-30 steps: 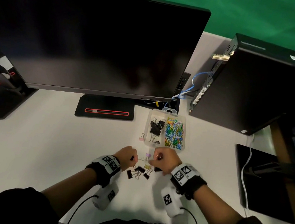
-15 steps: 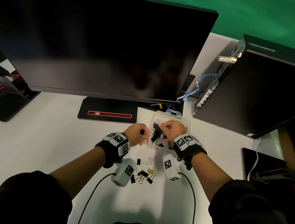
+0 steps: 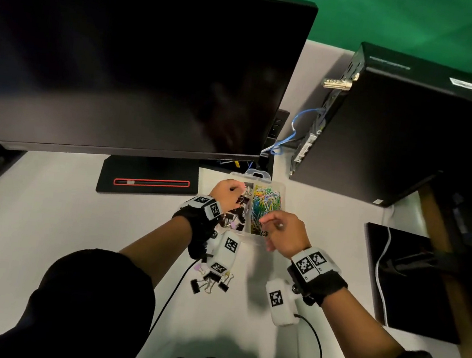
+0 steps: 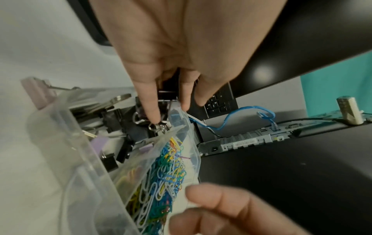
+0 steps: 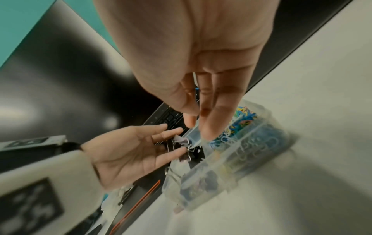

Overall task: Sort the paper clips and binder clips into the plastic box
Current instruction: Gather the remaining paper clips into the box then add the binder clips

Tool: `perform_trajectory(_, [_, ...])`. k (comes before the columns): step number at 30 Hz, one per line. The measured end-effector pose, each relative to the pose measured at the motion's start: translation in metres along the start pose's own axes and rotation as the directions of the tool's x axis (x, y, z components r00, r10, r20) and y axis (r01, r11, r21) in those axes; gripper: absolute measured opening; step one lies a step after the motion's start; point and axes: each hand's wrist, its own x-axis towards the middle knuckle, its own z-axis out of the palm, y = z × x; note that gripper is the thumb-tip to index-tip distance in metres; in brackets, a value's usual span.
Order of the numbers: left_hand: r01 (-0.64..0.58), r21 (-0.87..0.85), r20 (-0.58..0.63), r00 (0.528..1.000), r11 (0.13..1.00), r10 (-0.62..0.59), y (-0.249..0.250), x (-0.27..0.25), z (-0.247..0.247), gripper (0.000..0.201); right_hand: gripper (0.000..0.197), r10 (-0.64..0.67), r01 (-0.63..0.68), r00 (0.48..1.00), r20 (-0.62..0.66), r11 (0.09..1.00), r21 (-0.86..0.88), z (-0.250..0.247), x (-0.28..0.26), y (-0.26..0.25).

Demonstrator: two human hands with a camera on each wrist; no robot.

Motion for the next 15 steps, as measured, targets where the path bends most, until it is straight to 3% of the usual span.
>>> perform_trajectory(4, [0.115, -0.250, 0.018, 0.993, 0.961, -0.114, 0.008, -0.003, -0.006, 0.036, 0.022, 0.000, 0.003, 0.998, 0.058, 0.999, -0.038, 0.009, -0.015, 0.012])
perform_trajectory(8, [0.095, -0.367, 0.062, 0.995, 0.926, -0.077, 0.005, -0.004, -0.031, 0.031, 0.019, -0.070, 0.112, 0.971, 0.227, 0.977, -0.179, 0.029, -0.027, 0.014])
perform_trajectory(12, [-0.012, 0.095, -0.136, 0.990, 0.995, 0.025, -0.013, -0.007, -0.051, 0.035, 0.034, -0.149, 0.266, 0.930, 0.335, 0.902, -0.339, 0.052, -0.031, 0.020])
perform_trajectory(15, [0.001, 0.484, -0.087, 0.995, 0.875, 0.047, -0.042, -0.012, -0.055, 0.043, 0.049, -0.180, 0.333, 0.903, 0.391, 0.867, -0.370, 0.068, -0.033, 0.025])
